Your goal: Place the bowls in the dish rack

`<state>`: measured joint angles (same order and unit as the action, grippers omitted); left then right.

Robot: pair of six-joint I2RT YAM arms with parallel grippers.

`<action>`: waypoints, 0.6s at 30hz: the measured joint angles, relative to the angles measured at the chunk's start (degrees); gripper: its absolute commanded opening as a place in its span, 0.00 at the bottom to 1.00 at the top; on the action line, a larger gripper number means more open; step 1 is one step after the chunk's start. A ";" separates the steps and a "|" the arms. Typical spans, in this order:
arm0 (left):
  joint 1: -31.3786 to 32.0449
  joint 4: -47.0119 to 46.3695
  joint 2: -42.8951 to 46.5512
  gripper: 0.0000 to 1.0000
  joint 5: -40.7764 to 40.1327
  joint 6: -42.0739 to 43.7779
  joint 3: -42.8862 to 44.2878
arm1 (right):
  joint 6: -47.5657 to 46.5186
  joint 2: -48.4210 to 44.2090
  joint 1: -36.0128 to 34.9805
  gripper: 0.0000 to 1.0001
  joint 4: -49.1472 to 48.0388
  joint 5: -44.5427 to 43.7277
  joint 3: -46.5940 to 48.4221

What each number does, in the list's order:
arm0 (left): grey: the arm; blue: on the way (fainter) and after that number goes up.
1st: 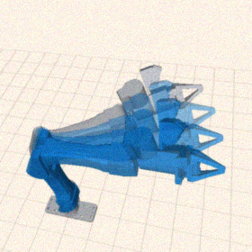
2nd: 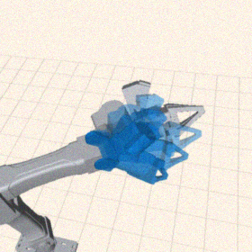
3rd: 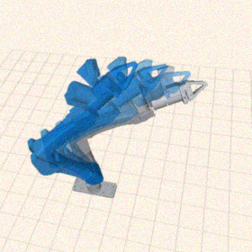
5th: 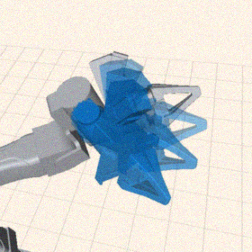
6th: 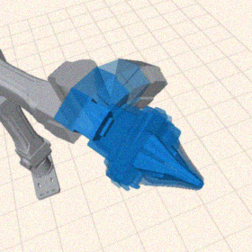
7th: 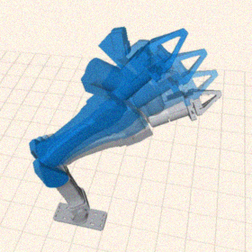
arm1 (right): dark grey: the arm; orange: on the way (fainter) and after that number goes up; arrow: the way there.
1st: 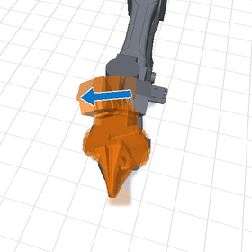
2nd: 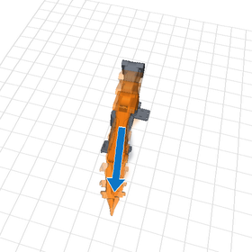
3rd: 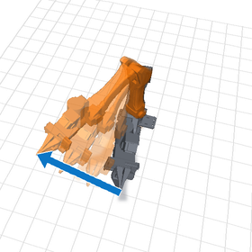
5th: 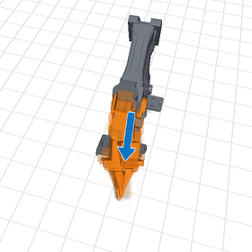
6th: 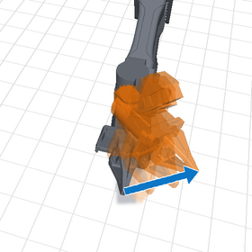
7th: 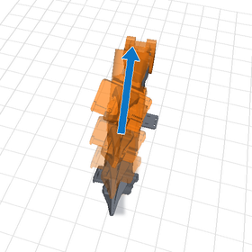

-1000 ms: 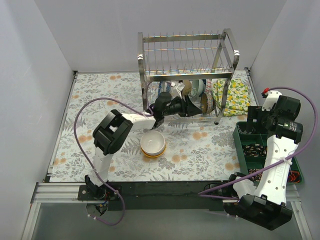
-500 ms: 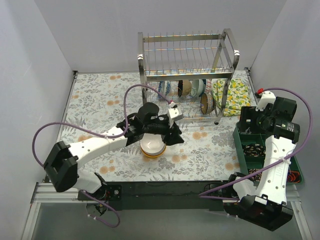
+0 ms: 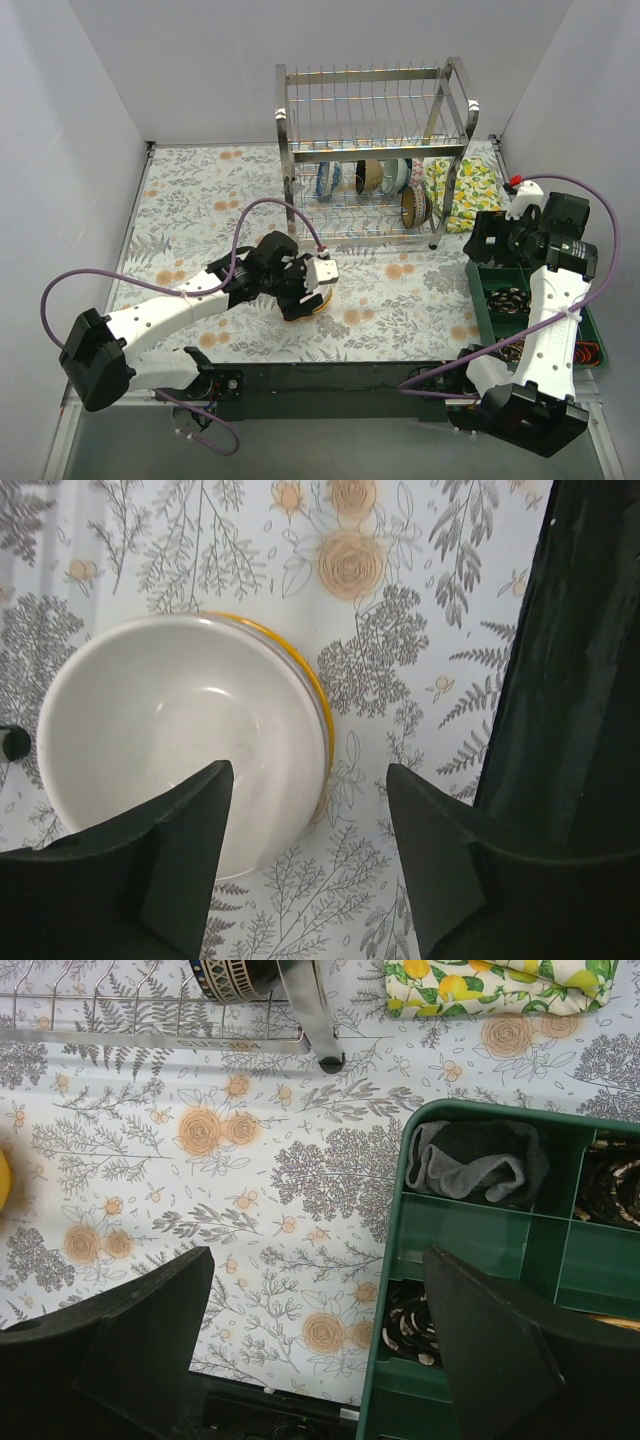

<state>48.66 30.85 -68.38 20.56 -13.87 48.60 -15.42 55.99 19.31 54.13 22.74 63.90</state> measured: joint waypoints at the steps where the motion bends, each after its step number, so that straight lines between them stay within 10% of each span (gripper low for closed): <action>1: -0.22 0.55 -0.07 0.68 -0.04 0.37 -0.52 | 0.02 0.00 0.00 0.94 -0.11 0.22 0.00; 10: -0.85 3.58 -3.50 0.72 6.08 5.09 -2.08 | 0.24 0.26 0.00 0.93 -0.31 1.42 -0.04; 18: -0.98 9.73 -5.01 0.46 15.61 8.28 -1.42 | 0.31 0.20 -0.02 0.92 -0.61 1.97 -2.78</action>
<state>47.68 40.58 -73.38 36.16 -5.58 47.18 -15.11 56.18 19.29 53.52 24.71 61.12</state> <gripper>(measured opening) 0.578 0.925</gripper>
